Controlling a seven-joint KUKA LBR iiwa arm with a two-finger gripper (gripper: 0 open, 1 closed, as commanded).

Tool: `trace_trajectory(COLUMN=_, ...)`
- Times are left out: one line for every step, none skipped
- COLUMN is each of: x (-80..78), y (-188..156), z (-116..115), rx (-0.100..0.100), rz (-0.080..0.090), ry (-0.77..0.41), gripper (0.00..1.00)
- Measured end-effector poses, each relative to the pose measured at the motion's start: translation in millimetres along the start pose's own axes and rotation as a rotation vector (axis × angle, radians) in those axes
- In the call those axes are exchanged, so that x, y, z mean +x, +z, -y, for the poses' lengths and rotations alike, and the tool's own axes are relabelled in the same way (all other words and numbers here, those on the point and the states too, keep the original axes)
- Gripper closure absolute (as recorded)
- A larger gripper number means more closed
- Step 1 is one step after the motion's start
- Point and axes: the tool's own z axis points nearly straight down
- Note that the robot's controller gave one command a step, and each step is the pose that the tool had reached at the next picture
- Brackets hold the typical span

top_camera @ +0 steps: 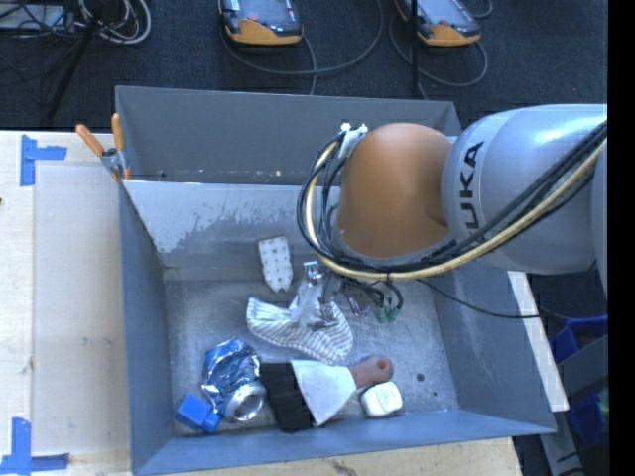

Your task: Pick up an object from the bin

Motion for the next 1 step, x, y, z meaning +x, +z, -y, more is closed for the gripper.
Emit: trace_trajectory(x=-3.9, y=-34.5, z=-1.4, rx=0.0, rz=0.007, ry=-0.016, gripper=1.0)
